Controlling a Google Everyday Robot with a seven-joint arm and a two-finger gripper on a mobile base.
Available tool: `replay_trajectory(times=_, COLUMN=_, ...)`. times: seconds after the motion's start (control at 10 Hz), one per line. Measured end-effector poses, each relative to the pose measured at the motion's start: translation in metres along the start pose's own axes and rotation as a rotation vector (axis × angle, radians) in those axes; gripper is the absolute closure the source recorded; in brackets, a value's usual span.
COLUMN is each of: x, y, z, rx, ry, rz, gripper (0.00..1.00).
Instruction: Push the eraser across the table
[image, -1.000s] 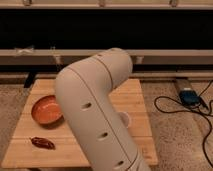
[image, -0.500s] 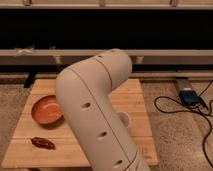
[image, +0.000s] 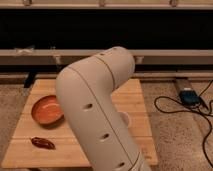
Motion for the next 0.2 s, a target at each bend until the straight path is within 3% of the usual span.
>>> replay_trajectory(times=0.2, x=-0.0004, y=-0.0017, z=-0.0021, rx=0.002, ry=-0.004, rz=0.001, gripper=0.99)
